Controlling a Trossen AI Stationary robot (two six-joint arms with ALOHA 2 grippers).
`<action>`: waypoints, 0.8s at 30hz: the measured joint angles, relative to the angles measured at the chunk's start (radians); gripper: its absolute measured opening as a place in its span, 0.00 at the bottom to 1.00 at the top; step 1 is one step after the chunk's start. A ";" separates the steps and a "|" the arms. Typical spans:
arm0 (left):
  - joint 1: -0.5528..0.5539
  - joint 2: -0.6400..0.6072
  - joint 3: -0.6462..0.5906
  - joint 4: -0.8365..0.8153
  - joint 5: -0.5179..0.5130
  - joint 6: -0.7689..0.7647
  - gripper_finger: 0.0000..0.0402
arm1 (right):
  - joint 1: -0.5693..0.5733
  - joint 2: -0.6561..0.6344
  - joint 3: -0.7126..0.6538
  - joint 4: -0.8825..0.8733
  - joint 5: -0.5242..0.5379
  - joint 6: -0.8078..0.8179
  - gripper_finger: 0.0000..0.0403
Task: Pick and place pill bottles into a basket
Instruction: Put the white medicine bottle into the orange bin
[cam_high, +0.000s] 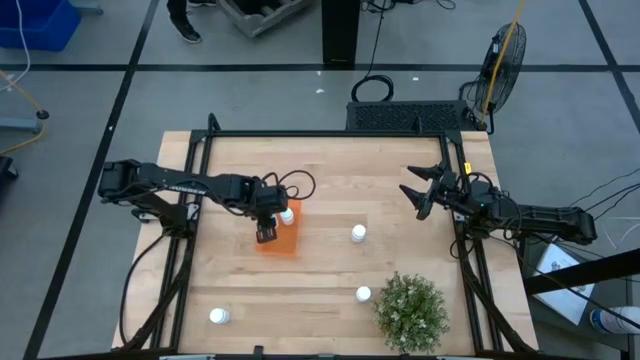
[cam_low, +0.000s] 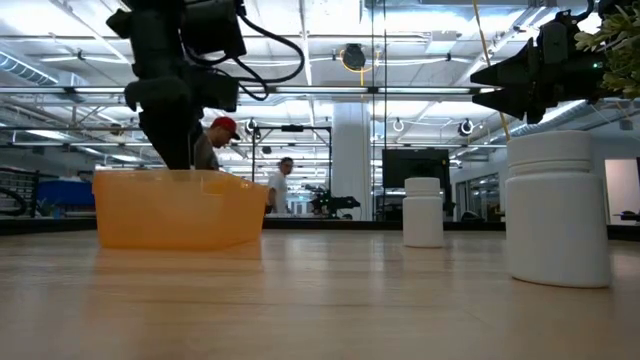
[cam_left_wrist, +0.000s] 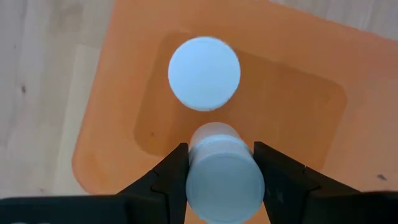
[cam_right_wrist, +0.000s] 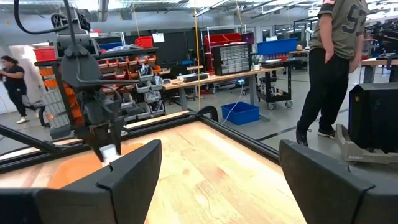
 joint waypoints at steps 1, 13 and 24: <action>0.000 0.000 -0.002 0.000 0.000 -0.002 0.40 | 0.000 0.000 0.000 0.000 0.000 0.000 0.78; 0.000 0.000 -0.043 0.038 0.014 -0.022 0.40 | 0.000 0.000 0.000 0.000 0.000 0.000 0.78; 0.000 -0.001 -0.064 0.105 0.049 -0.039 0.40 | 0.000 0.000 0.000 0.000 0.000 0.000 0.78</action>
